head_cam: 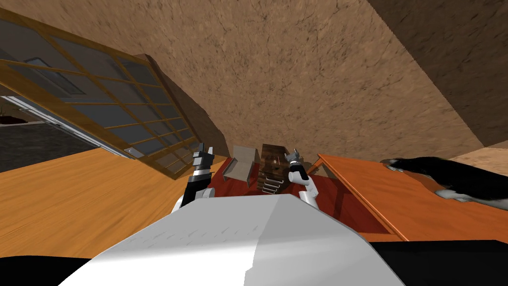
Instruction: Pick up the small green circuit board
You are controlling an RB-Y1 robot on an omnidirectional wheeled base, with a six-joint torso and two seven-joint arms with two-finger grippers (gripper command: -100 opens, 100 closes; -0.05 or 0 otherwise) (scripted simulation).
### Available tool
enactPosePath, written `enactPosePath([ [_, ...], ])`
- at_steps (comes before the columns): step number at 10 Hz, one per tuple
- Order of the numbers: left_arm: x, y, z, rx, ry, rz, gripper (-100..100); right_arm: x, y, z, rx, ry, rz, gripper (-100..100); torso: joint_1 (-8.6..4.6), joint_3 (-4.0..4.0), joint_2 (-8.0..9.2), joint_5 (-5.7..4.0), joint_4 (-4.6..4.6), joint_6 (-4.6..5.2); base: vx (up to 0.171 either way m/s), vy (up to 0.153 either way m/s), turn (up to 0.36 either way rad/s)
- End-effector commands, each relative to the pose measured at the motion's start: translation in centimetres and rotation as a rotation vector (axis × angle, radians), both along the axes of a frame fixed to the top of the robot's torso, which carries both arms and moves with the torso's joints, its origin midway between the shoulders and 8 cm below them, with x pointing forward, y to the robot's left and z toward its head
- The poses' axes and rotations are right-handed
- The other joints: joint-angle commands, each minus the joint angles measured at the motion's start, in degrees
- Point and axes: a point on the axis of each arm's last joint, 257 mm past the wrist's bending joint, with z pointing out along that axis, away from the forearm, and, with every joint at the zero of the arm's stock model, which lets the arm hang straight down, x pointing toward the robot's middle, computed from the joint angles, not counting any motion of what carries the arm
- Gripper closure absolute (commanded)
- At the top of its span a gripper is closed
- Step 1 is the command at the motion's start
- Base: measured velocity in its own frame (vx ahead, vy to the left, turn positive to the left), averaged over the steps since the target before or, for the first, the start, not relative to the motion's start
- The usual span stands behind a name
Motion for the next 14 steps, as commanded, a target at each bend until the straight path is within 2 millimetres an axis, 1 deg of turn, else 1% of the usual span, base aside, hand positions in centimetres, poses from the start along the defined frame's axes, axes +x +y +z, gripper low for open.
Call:
enactPosePath([
  [1, 0.0, 0.0, 0.0, 0.000, 0.000, 0.000, 0, 0.2, -1.5, -1.7, 0.078, 0.023, -0.026, -100, 0.00, 0.00, 0.00, 0.00, 0.00, 0.00, -0.020, 0.025, 0.136],
  [2, 0.0, 0.0, 0.0, 0.000, 0.000, 0.000, 0, 0.2, -1.5, -1.9, 0.094, 0.023, -0.027, -100, 0.00, 0.00, 0.00, -0.01, 0.00, -0.03, -0.015, 0.017, 0.058],
  [3, 0.0, 0.0, 0.0, 0.000, 0.000, 0.000, 0, 0.3, -2.7, -3.6, 0.158, 0.050, -0.053, -100, -0.03, 0.01, 0.01, -0.01, 0.00, 0.01, -0.014, 0.022, 0.114],
  [4, 0.0, 0.0, 0.0, 0.000, 0.000, 0.000, 0, 0.3, -2.7, -3.6, 0.173, 0.045, -0.053, -100, -0.02, 0.00, 0.00, -0.01, 0.00, -0.03, -0.012, 0.019, 0.063],
  [5, 0.0, 0.0, 0.0, 0.000, 0.000, 0.000, 0, 0.2, -3.7, -5.4, 0.242, 0.070, -0.080, -100, -0.04, 0.00, 0.00, -0.01, 0.00, 0.01, -0.016, 0.023, 0.121],
  [6, 0.0, 0.0, 0.0, 0.000, 0.000, 0.000, 0, 0.2, -3.7, -5.4, 0.254, 0.066, -0.081, -100, -0.02, 0.00, -0.01, -0.01, 0.00, -0.03, -0.012, 0.016, 0.047],
  [7, 0.0, 0.0, 0.0, 0.000, 0.000, 0.000, 0, 0.1, -4.6, -7.2, 0.326, 0.090, -0.110, -100, -0.04, 0.00, 0.00, -0.01, 0.00, 0.02, -0.012, 0.020, 0.089],
  [8, 0.0, 0.0, 0.0, 0.000, 0.000, 0.000, 0, 0.1, -4.6, -7.2, 0.337, 0.086, -0.110, -100, -0.03, 0.00, 0.00, -0.01, 0.00, -0.01, -0.010, 0.015, 0.053],
  [9, 0.0, 0.0, 0.0, 0.000, 0.000, 0.000, 0, 0.0, -5.4, -8.9, 0.413, 0.105, -0.140, -100, -0.05, 0.00, 0.00, -0.01, 0.00, 0.00, -0.012, 0.017, 0.081],
  [10, 0.0, 0.0, 0.0, 0.000, 0.000, 0.000, 0, -0.1, -5.4, -9.1, 0.421, 0.106, -0.141, -100, -0.04, 0.00, 0.00, -0.01, 0.00, -0.01, -0.013, 0.012, 0.054],
  [11, 0.0, 0.0, 0.0, 0.000, 0.000, 0.000, 0, -0.3, -6.0, -10.8, 0.500, 0.124, -0.172, -100, -0.06, 0.00, 0.00, -0.01, 0.00, 0.01, -0.015, 0.015, 0.092],
  [12, 0.0, 0.0, 0.0, 0.000, 0.000, 0.000, 0, -0.4, -6.0, -11.0, 0.505, 0.124, -0.173, -100, -0.05, 0.00, 0.01, -0.02, 0.00, 0.00, -0.013, 0.009, 0.045],
  [13, 0.0, 0.0, 0.0, 0.000, 0.000, 0.000, 0, -0.7, -6.5, -12.9, 0.587, 0.143, -0.205, -100, -0.07, 0.00, 0.00, -0.01, 0.00, 0.01, -0.014, 0.011, 0.089],
  [14, 0.0, 0.0, 0.0, 0.000, 0.000, 0.000, 0, -0.7, -6.5, -12.9, 0.590, 0.142, -0.206, -100, -0.06, 0.01, 0.01, -0.02, 0.00, 0.00, -0.012, 0.010, 0.045],
])
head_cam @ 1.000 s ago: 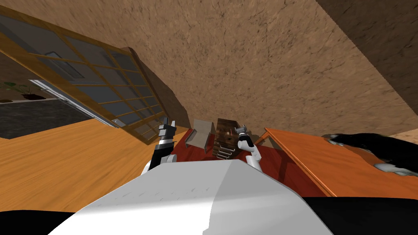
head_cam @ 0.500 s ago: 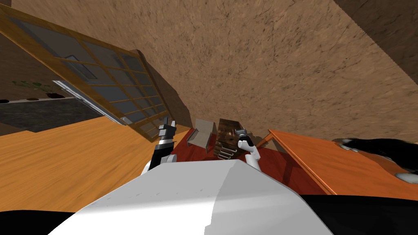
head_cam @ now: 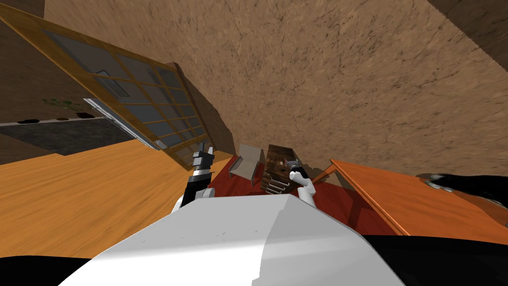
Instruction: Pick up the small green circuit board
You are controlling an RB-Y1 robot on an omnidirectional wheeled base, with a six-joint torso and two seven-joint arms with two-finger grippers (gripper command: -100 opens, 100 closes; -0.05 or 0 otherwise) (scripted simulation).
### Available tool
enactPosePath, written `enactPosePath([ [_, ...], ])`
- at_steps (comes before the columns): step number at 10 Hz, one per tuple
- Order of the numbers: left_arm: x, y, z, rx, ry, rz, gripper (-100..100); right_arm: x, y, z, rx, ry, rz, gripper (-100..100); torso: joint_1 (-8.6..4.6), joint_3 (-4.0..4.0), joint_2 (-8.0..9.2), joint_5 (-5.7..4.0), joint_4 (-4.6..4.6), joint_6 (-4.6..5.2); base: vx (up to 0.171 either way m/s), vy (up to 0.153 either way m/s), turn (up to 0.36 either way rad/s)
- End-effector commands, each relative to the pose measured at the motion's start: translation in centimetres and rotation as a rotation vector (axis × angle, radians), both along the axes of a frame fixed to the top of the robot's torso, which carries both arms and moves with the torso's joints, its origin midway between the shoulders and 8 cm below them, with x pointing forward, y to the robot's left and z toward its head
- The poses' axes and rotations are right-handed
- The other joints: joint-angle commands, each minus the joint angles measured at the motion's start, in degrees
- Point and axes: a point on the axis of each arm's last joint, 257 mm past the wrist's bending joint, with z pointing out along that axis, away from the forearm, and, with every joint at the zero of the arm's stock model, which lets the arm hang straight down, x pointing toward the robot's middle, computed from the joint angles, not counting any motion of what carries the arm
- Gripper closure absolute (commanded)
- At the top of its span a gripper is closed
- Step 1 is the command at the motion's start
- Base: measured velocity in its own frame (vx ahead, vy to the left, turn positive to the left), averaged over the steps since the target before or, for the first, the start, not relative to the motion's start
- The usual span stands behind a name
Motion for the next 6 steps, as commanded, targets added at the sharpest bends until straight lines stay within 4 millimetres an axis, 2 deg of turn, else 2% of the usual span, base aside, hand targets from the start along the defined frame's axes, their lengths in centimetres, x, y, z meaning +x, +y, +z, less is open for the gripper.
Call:
enactPosePath([
  [1, 0.0, 0.0, 0.0, 0.000, 0.000, 0.000, 0, -0.3, -0.4, -2.0, 0.097, 0.018, -0.039, -100, 0.00, 0.00, 0.00, 0.00, 0.00, 0.00, -0.013, 0.012, 0.081],
  [2, 0.0, 0.0, 0.0, 0.000, 0.000, 0.000, 0, -0.6, -0.6, -3.5, 0.164, 0.033, -0.067, -100, 0.01, -0.01, -0.01, 0.00, 0.00, -0.02, -0.018, 0.017, 0.126],
  [3, 0.0, 0.0, 0.0, 0.000, 0.000, 0.000, 0, -0.8, -0.6, -3.9, 0.178, 0.037, -0.073, -100, 0.03, 0.00, 0.00, 0.00, 0.00, -0.02, -0.011, 0.010, 0.032],
  [4, 0.0, 0.0, 0.0, 0.000, 0.000, 0.000, 0, -1.2, -0.6, -5.5, 0.255, 0.049, -0.105, -100, 0.02, 0.00, 0.00, 0.00, 0.00, 0.00, -0.013, 0.010, 0.061],
  [5, 0.0, 0.0, 0.0, 0.000, 0.000, 0.000, 0, -1.2, -0.6, -5.6, 0.256, 0.052, -0.106, -100, 0.01, 0.00, 0.01, 0.00, 0.00, -0.01, -0.011, 0.006, 0.032],
  [6, 0.0, 0.0, 0.0, 0.000, 0.000, 0.000, 0, -1.7, -0.5, -7.3, 0.331, 0.066, -0.138, -100, -0.01, 0.00, 0.00, 0.00, 0.00, 0.01, -0.012, 0.008, 0.075],
])
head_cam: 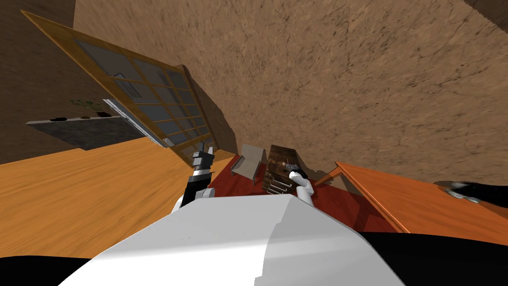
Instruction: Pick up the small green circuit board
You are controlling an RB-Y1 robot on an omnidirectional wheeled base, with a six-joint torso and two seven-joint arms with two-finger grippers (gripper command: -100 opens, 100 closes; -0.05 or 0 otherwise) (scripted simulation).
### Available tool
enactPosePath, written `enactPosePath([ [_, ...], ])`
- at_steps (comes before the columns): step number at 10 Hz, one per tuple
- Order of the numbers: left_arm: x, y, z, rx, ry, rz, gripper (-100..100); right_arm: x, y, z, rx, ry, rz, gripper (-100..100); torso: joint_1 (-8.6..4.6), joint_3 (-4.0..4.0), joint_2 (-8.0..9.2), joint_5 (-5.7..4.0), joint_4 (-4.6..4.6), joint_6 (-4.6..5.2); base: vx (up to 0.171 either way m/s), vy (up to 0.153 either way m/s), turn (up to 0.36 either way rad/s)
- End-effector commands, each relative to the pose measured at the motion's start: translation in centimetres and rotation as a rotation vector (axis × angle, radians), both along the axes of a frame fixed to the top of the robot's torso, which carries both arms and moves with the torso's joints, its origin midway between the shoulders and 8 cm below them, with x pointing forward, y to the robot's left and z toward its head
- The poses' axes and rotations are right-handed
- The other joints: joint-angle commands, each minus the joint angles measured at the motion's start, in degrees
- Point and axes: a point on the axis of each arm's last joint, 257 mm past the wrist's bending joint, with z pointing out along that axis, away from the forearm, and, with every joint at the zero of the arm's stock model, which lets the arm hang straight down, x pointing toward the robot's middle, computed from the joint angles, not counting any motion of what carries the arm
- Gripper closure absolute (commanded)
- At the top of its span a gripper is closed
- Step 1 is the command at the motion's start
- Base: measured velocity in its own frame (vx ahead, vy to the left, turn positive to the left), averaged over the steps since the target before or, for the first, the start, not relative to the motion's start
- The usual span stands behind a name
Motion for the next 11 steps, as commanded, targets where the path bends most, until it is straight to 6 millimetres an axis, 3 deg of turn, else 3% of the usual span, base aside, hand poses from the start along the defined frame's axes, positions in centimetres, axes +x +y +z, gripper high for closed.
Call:
enactPosePath([
  [1, 0.0, 0.0, 0.0, 0.000, 0.000, 0.000, 0, -0.3, 0.1, -1.1, 0.042, 0.009, -0.017, -100, 0.00, 0.00, 0.00, 0.00, 0.00, 0.00, -0.009, 0.005, 0.032],
  [7, 0.0, 0.0, 0.0, 0.000, 0.000, 0.000, 0, -2.4, 1.1, -7.1, 0.343, 0.063, -0.159, -100, 0.00, 0.01, 0.02, 0.00, 0.00, 0.01, -0.015, 0.007, 0.062],
  [11, 0.0, 0.0, 0.0, 0.000, 0.000, 0.000, 0, -3.3, 1.1, -8.7, 0.444, 0.078, -0.218, -100, -0.02, 0.01, 0.01, 0.00, 0.00, 0.02, -0.013, 0.003, 0.040],
])
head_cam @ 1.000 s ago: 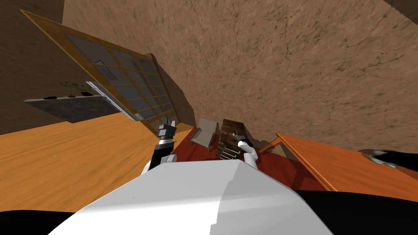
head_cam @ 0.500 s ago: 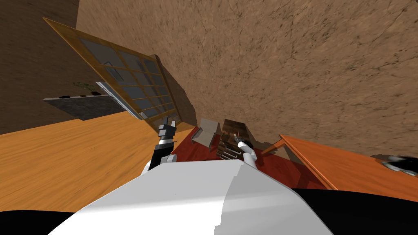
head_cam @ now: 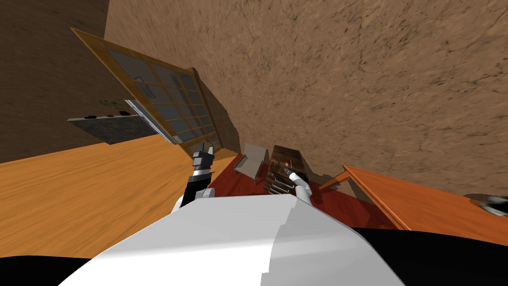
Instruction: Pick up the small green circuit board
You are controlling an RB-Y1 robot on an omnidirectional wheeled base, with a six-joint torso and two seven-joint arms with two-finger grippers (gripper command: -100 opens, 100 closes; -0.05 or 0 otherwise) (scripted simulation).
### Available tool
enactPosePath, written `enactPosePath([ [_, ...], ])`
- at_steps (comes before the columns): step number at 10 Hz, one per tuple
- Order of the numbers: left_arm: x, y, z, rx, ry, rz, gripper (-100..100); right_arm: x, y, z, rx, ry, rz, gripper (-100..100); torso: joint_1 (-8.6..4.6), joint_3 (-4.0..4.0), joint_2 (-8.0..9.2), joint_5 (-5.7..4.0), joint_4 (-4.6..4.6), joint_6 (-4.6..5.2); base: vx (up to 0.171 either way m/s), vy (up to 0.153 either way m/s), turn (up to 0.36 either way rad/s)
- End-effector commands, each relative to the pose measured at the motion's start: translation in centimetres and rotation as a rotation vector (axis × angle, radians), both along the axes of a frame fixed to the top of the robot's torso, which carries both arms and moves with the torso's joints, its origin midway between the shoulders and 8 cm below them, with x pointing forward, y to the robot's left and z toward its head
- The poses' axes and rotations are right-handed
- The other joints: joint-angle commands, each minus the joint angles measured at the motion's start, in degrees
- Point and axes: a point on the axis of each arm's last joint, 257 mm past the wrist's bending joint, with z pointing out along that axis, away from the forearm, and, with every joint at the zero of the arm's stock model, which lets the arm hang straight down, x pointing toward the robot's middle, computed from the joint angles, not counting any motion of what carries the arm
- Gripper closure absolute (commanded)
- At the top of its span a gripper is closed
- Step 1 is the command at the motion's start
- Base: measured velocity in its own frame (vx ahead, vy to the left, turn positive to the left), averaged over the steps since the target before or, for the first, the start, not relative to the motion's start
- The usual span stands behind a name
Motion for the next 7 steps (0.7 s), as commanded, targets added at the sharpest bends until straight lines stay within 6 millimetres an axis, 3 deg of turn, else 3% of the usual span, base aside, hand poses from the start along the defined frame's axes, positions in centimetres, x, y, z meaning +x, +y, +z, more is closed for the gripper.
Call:
enactPosePath([
  [1, 0.0, 0.0, 0.0, 0.000, 0.000, 0.000, 0, -0.4, -0.2, -0.8, 0.053, 0.009, -0.034, -100, 0.00, 0.00, 0.00, 0.00, 0.00, 0.00, -0.016, 0.000, 0.036],
  [2, 0.0, 0.0, 0.0, 0.000, 0.000, 0.000, 0, -0.3, -0.1, -0.4, 0.030, 0.005, -0.020, -100, -0.02, 0.01, 0.01, 0.00, 0.00, 0.00, -0.008, -0.001, 0.005],
  [3, 0.0, 0.0, 0.0, 0.000, 0.000, 0.000, 0, -0.3, -0.1, -0.5, 0.036, 0.006, -0.023, 0, -0.02, 0.00, -0.01, 0.00, 0.00, 0.01, 0.000, 0.000, 0.000],
  [4, 0.0, 0.0, 0.0, 0.000, 0.000, 0.000, 0, -1.3, -1.7, -0.9, 0.037, 0.009, -0.056, -100, -0.02, -0.02, -0.03, 0.00, 0.00, 0.00, -0.025, -0.001, 0.259],
  [7, 0.0, 0.0, 0.0, 0.000, 0.000, 0.000, 0, -4.3, -6.4, -1.7, 0.039, 0.013, -0.158, -100, -0.05, 0.11, 0.19, -0.01, 0.04, -0.04, -0.072, -0.007, 0.371],
])
